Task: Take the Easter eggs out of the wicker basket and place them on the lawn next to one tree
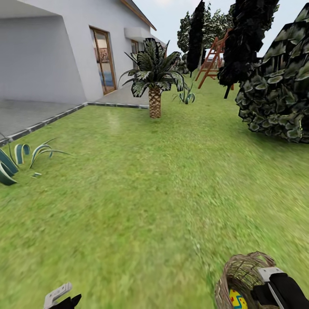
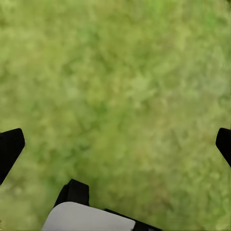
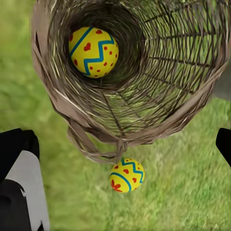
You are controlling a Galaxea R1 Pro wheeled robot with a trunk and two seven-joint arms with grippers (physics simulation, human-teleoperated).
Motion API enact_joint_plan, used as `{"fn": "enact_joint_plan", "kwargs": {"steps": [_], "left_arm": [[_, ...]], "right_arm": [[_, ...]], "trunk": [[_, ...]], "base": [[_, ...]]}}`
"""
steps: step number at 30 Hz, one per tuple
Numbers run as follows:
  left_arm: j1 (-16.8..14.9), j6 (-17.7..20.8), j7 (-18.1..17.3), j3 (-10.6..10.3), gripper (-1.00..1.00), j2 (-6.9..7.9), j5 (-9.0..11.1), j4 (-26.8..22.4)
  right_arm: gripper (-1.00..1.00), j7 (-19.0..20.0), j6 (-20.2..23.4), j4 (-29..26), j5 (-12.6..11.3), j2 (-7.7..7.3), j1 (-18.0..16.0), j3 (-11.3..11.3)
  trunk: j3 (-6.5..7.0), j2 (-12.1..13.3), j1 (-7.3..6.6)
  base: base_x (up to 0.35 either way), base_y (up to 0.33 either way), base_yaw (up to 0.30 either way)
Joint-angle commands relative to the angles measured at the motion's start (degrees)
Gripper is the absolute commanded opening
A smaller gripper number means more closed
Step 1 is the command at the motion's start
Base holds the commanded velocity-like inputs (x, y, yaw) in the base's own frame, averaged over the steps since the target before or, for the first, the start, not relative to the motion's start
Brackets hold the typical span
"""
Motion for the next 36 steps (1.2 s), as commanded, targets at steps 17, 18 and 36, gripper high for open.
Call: {"fn": "enact_joint_plan", "kwargs": {"steps": [17,18,36], "left_arm": [[0.0,2.9,-0.2,0.6,1.00,4.49,0.7,-0.4],[0.0,2.9,-0.2,0.6,1.00,4.47,0.7,-0.4],[0.0,2.5,-0.2,0.1,1.00,3.83,0.6,-0.2]], "right_arm": [[1.00,0.7,0.3,-0.1,0.6,-2.10,0.0,-0.1],[1.00,0.7,0.3,-0.1,0.6,-2.12,0.0,-0.1],[1.00,0.6,0.3,-0.2,0.6,-2.13,0.0,-0.1]], "trunk": [[-0.05,0.0,0.03],[-0.05,0.0,0.03],[-0.05,0.0,0.03]], "base": [[0.223,0.092,0.000],[0.082,0.007,0.000],[0.008,0.001,0.000]]}}
